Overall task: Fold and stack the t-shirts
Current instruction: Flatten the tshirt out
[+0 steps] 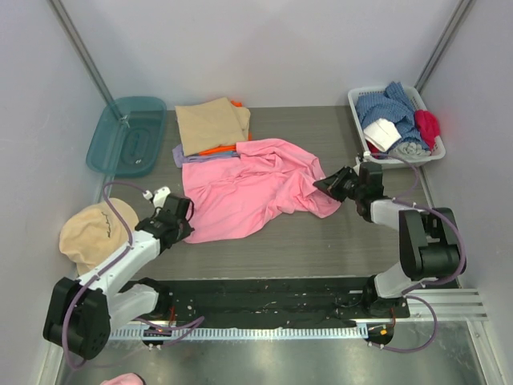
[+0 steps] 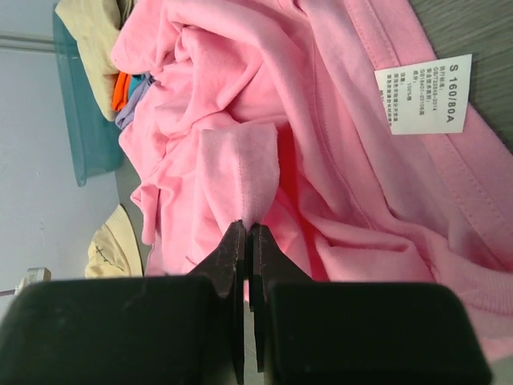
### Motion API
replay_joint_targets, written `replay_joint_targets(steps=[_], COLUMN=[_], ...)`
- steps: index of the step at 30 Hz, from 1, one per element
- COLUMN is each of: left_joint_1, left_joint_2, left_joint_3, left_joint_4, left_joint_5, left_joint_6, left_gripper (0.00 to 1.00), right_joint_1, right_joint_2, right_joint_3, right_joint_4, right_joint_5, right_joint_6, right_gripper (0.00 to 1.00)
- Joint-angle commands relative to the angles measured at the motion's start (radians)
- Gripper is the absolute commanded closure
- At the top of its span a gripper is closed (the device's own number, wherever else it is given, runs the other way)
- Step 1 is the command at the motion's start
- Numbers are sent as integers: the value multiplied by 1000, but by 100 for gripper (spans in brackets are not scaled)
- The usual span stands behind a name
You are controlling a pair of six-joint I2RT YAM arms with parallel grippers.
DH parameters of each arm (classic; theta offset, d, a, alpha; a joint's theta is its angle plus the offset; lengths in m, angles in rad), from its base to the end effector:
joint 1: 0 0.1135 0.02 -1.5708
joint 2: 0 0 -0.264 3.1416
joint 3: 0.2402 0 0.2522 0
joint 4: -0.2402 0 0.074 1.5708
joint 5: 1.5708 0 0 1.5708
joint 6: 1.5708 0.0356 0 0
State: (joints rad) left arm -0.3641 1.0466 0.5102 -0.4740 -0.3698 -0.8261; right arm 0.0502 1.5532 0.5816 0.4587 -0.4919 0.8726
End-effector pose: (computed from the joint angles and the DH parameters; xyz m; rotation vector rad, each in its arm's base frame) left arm 0.1784 -0.0542 0.1776 -0.6971 2.3814 -0.0160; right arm 0.2937 0.0316 0.1573 0.5767 2.1208 1.0547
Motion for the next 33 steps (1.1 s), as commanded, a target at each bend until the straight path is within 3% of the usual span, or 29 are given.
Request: replay_joint_targets(steps=[1,6,11,19,25,30,33], left_joint_1=[7,7,8,13,14,14,14], left_joint_2=[-37,-49,-75,-160,-263,-358,-385], left_joint_3=[143,408,586,726,844,933,1016], left_joint_4=[-23,-119,-201,-317,-461,-512,-548], left_joint_5=[14,14,-15,-69,-97,32,89], left_joint_6=[56,122,186,243,259,263,265], left_gripper=[100,100,100,100,100,100,100], right_joint_1=[-1,-3,-3,-1,-1,10,10], right_joint_2=[-160,-323,-438,-640,-712,-762,-734], right_joint_3=[154,435,636,802,1036,1178,1363], right_joint_4=[-248,-662,-906,-1135,-1334,-1439,-1532], right_joint_5=[70,217,282,421,484,447,449], right_joint_6=[-147,-276,-333,-380,-438,-428,-448], right_gripper=[99,99,99,99,99,99,99])
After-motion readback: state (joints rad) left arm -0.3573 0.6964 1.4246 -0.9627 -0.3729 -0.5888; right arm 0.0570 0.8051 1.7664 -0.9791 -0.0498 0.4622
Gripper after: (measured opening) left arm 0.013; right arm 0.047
